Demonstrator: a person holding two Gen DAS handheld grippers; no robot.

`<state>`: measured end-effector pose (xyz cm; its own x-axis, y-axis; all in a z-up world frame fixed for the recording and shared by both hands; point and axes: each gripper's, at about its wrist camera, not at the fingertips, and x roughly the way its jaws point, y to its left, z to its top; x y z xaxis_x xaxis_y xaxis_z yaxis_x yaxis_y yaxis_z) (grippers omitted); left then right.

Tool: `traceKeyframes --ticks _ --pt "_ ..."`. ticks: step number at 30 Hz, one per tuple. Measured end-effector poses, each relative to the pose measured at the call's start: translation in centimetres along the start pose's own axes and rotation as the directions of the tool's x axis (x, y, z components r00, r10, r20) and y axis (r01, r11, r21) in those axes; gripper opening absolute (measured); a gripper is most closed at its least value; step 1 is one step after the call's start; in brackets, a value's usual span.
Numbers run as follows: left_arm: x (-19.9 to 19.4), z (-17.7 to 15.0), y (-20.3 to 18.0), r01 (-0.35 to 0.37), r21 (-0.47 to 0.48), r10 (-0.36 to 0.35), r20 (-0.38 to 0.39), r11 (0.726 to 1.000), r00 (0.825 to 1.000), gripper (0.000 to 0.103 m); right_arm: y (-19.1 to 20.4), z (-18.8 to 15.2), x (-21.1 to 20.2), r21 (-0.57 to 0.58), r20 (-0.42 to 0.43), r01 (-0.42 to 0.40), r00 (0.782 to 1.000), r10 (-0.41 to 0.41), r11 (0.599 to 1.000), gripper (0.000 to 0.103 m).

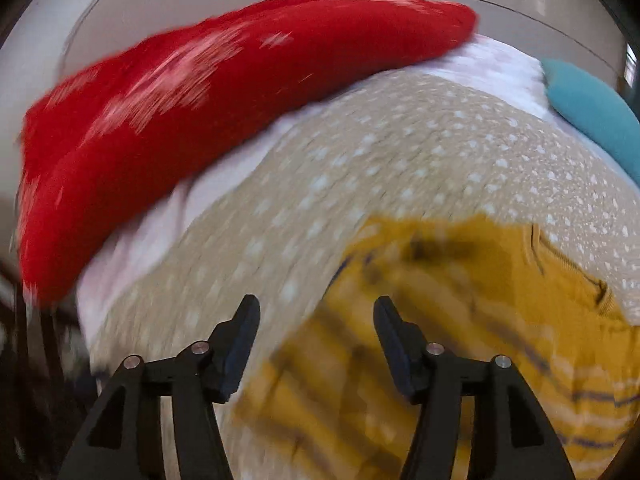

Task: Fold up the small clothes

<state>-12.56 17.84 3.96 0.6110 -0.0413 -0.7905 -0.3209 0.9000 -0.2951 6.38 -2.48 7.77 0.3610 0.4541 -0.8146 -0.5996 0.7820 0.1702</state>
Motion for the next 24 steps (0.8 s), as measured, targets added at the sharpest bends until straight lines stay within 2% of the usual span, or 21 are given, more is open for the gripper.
traceKeyframes --ticks 4,8,10,13,14,15,17,19,21,24 --pt "-0.7 -0.4 -0.1 0.009 0.003 -0.009 0.004 1.000 1.000 0.076 3.0 -3.7 -0.2 -0.117 -0.020 0.081 0.996 -0.084 0.990 0.068" --pt "-1.6 -0.6 -0.3 0.021 0.015 -0.021 0.015 1.000 1.000 0.079 4.7 -5.3 2.2 -0.174 -0.039 0.194 0.978 -0.204 0.965 0.070" --pt "-1.9 -0.6 0.0 0.018 0.011 -0.018 0.018 1.000 1.000 0.080 5.6 -5.6 3.7 -0.205 -0.014 0.299 0.951 -0.308 0.932 0.070" --pt "-2.1 -0.7 0.5 0.011 -0.007 -0.011 0.015 1.000 1.000 0.080 6.1 -4.9 5.9 -0.213 0.023 0.452 0.889 -0.458 0.866 0.070" --pt "-2.2 -0.7 0.6 0.009 -0.012 -0.009 0.014 1.000 1.000 0.080 5.9 -4.6 6.8 -0.199 0.016 0.479 0.874 -0.486 0.855 0.070" --pt "-2.3 -0.7 0.7 0.008 -0.014 -0.008 0.014 1.000 1.000 0.080 5.3 -4.2 7.4 -0.175 0.006 0.478 0.875 -0.484 0.861 0.068" --pt "-2.8 -0.8 0.7 0.001 -0.012 -0.001 0.021 1.000 1.000 0.080 4.3 -3.9 7.6 -0.110 -0.003 0.457 0.888 -0.460 0.883 0.055" --pt "-3.0 -0.8 0.6 -0.005 -0.011 0.005 0.022 1.000 1.000 0.080 3.9 -3.8 7.2 -0.104 0.002 0.464 0.884 -0.467 0.879 0.029" --pt "-3.0 -0.8 0.2 -0.002 -0.018 0.003 0.016 1.000 1.000 0.080 3.2 -3.9 6.1 -0.075 0.008 0.428 0.904 -0.428 0.901 0.022" --pt "-2.9 -0.9 -0.9 0.011 -0.017 -0.011 -0.006 1.000 1.000 0.080 0.8 -3.8 3.1 0.054 0.037 0.306 0.951 -0.308 0.951 0.018"
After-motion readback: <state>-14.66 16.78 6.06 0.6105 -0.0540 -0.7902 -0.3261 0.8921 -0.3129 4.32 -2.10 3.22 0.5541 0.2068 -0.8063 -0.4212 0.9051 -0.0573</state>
